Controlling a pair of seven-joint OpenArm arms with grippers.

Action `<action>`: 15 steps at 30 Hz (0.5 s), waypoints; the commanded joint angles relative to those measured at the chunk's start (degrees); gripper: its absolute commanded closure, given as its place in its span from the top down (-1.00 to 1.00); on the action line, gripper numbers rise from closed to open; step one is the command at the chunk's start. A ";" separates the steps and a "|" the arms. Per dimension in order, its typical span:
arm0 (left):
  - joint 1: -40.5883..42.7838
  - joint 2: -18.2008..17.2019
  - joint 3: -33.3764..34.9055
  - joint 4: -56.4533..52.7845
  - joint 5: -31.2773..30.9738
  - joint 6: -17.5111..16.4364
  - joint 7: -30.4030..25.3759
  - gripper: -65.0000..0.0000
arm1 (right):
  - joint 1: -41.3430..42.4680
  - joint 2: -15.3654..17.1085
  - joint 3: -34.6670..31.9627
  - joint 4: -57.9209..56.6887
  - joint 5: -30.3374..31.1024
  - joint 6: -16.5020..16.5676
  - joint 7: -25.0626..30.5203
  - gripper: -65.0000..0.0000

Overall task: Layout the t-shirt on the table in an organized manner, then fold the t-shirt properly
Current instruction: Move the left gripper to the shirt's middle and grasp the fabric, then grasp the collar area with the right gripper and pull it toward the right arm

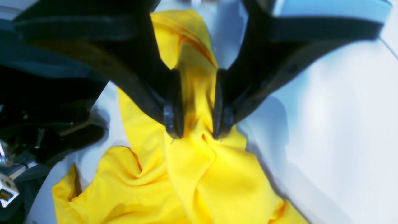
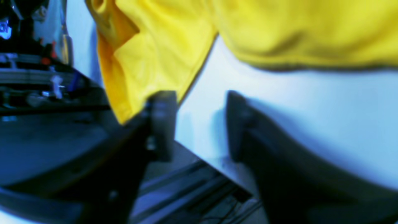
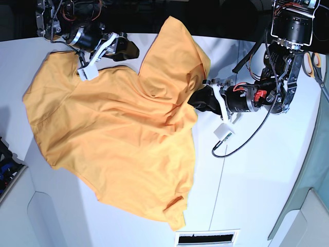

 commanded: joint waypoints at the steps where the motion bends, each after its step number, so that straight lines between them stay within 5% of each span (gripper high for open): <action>1: -0.90 -0.31 -0.28 0.87 -1.51 -0.93 -1.20 -0.38 | 0.17 -0.83 -0.83 0.96 -0.39 0.15 1.64 0.01; 13: -0.59 -0.17 -0.26 0.87 -5.27 -0.93 -1.16 -0.25 | 0.44 -12.55 -4.85 -0.94 -10.54 -0.70 7.32 0.04; 15: -0.59 -0.17 -0.28 0.87 -5.27 -0.93 -1.16 -0.25 | 0.46 -12.44 -4.83 -1.88 -10.71 -0.72 9.33 -0.21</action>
